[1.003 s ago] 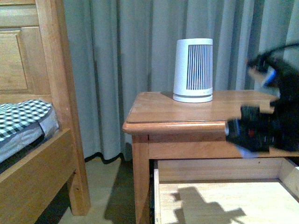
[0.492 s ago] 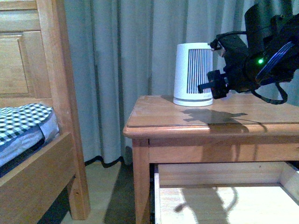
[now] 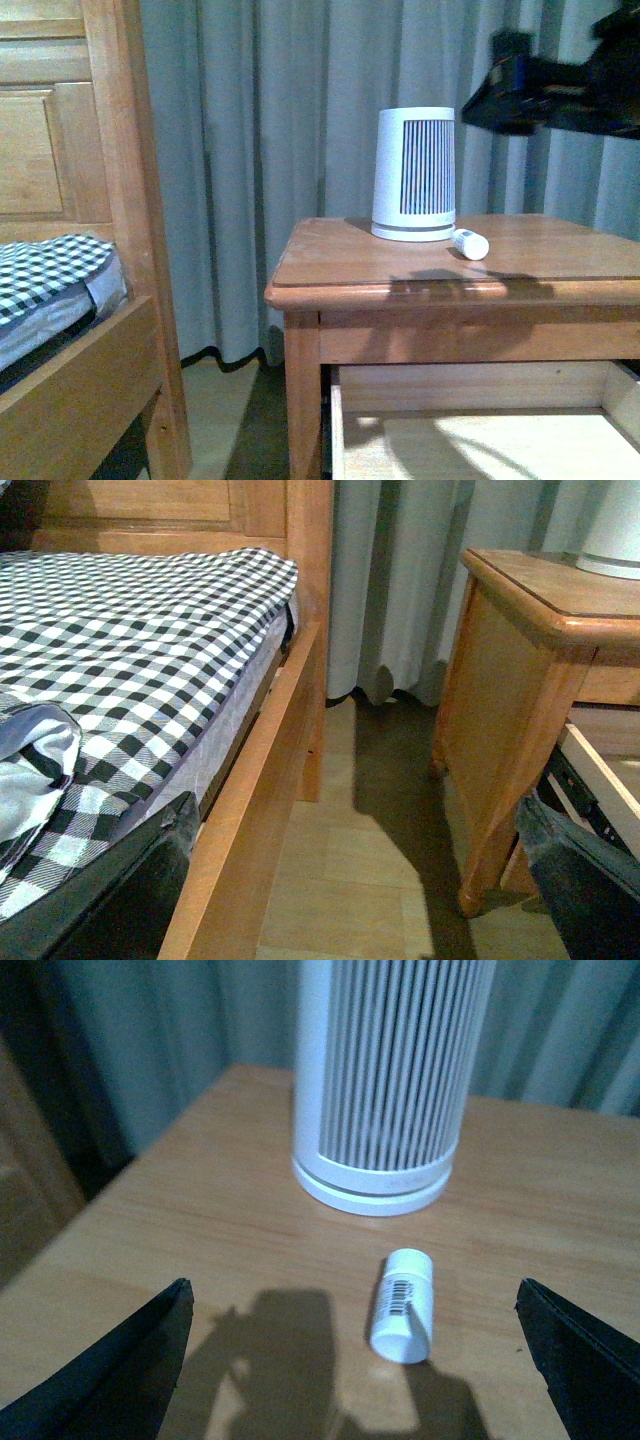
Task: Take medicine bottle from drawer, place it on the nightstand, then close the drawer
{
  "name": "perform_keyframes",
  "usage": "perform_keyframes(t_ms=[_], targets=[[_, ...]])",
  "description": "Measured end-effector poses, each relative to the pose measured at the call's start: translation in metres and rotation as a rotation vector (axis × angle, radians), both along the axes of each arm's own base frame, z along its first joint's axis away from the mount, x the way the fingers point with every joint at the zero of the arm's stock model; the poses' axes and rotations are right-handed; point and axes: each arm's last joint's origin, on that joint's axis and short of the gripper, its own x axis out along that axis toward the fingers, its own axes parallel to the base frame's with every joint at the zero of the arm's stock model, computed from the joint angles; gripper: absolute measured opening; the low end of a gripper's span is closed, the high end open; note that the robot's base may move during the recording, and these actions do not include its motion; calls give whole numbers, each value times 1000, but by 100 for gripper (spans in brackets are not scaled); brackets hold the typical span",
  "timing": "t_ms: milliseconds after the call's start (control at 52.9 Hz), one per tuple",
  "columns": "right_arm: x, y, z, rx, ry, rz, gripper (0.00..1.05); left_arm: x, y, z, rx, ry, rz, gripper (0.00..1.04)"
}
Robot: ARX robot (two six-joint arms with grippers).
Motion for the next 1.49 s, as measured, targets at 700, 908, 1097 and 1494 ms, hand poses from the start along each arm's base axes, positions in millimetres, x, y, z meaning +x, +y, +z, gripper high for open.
perform_keyframes(t_ms=[700,908,1097,1494], targets=[[-108,-55,-233,-70,458,-226,3,0,0,0,0,0,0,98],[-38,-57,-271,-186,503,-250,3,0,0,0,0,0,0,98],[28,-61,-269,-264,435,-245,3,0,0,0,0,0,0,98],[91,-70,-240,-385,309,-232,3,0,0,0,0,0,0,98]])
